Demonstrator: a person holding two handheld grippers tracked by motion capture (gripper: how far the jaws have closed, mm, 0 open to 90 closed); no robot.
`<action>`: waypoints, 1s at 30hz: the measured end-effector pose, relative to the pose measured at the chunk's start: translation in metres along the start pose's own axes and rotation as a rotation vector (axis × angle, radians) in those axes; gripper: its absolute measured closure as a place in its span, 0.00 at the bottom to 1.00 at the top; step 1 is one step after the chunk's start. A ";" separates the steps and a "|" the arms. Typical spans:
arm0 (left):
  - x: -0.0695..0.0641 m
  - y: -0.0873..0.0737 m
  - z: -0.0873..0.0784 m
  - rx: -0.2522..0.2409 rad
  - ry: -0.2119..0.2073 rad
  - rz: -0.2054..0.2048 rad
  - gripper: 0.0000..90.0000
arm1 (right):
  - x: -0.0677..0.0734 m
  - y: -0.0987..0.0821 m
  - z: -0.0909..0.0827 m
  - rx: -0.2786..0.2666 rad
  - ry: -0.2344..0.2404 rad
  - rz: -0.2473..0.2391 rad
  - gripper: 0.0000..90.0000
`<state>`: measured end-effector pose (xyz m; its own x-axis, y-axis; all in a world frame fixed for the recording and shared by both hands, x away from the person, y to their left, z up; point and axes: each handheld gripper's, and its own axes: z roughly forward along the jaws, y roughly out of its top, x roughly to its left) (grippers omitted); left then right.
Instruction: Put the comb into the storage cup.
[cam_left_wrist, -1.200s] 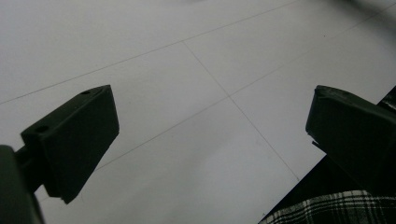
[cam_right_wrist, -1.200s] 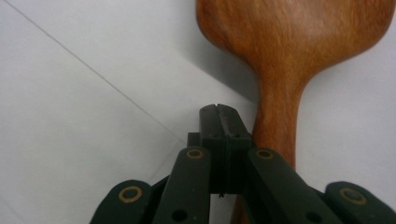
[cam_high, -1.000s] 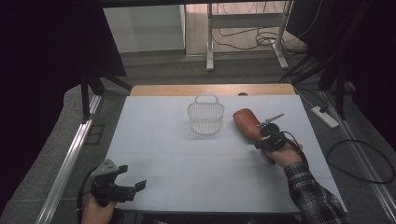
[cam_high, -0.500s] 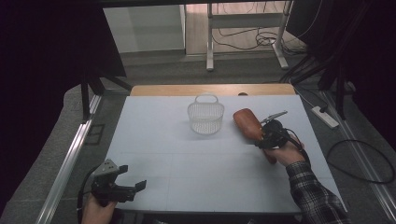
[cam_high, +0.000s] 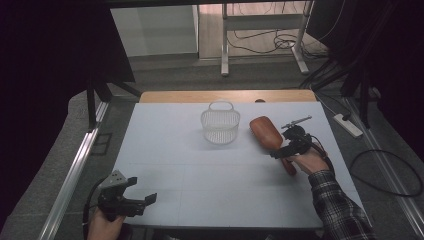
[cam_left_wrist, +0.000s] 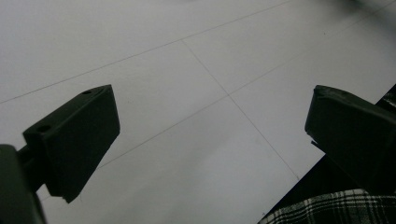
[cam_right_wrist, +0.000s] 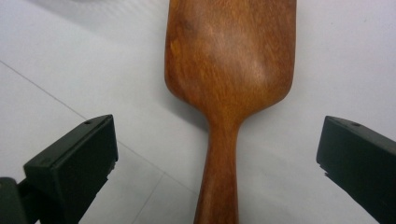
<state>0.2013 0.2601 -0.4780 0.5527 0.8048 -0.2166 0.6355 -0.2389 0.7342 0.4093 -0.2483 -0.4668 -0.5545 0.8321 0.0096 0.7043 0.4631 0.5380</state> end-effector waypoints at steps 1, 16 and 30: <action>0.000 0.000 0.000 0.000 0.000 0.000 0.03 | 0.000 0.000 0.000 -0.001 0.002 -0.004 0.00; 0.000 0.000 0.000 0.001 -0.002 -0.003 0.03 | 0.000 -0.002 0.023 0.095 -0.033 -0.027 0.00; 0.001 0.000 0.001 0.004 -0.004 -0.006 0.03 | -0.003 -0.003 0.030 0.143 -0.016 0.003 0.01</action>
<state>0.2023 0.2603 -0.4784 0.5512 0.8038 -0.2240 0.6413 -0.2364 0.7300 0.4216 -0.2429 -0.4937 -0.5463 0.8376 -0.0030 0.7625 0.4988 0.4121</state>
